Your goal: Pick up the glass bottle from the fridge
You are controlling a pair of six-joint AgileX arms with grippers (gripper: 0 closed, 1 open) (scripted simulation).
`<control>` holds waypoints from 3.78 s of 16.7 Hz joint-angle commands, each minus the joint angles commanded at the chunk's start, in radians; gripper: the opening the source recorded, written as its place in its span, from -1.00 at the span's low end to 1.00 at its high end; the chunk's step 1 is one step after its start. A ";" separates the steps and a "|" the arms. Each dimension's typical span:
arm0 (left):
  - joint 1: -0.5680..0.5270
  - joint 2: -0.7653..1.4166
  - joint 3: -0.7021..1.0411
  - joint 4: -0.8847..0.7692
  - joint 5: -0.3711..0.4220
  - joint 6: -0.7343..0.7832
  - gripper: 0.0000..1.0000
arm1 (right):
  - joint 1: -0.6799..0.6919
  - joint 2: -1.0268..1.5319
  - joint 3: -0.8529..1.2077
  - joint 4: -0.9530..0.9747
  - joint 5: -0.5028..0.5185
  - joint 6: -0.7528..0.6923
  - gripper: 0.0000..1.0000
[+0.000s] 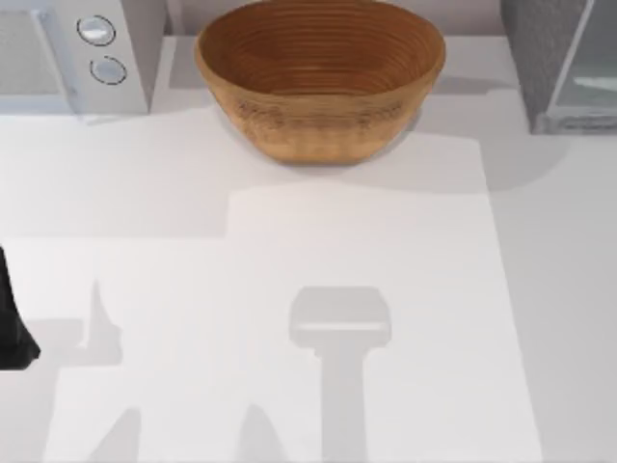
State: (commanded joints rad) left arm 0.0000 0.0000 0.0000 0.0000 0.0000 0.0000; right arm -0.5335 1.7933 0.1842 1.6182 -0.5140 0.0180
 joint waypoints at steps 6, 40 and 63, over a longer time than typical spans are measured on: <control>0.000 0.000 0.000 0.000 0.000 0.000 1.00 | 0.024 0.045 0.065 -0.037 0.026 -0.004 1.00; 0.000 0.000 0.000 0.000 0.000 0.000 1.00 | 0.290 0.533 1.153 -0.633 0.306 -0.016 0.70; 0.000 0.000 0.000 0.000 0.000 0.000 1.00 | 0.287 0.502 1.159 -0.669 0.306 -0.015 -1.00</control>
State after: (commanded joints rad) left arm 0.0000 0.0000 0.0000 0.0000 0.0000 0.0000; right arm -0.2464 2.2955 1.3428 0.9497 -0.2082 0.0032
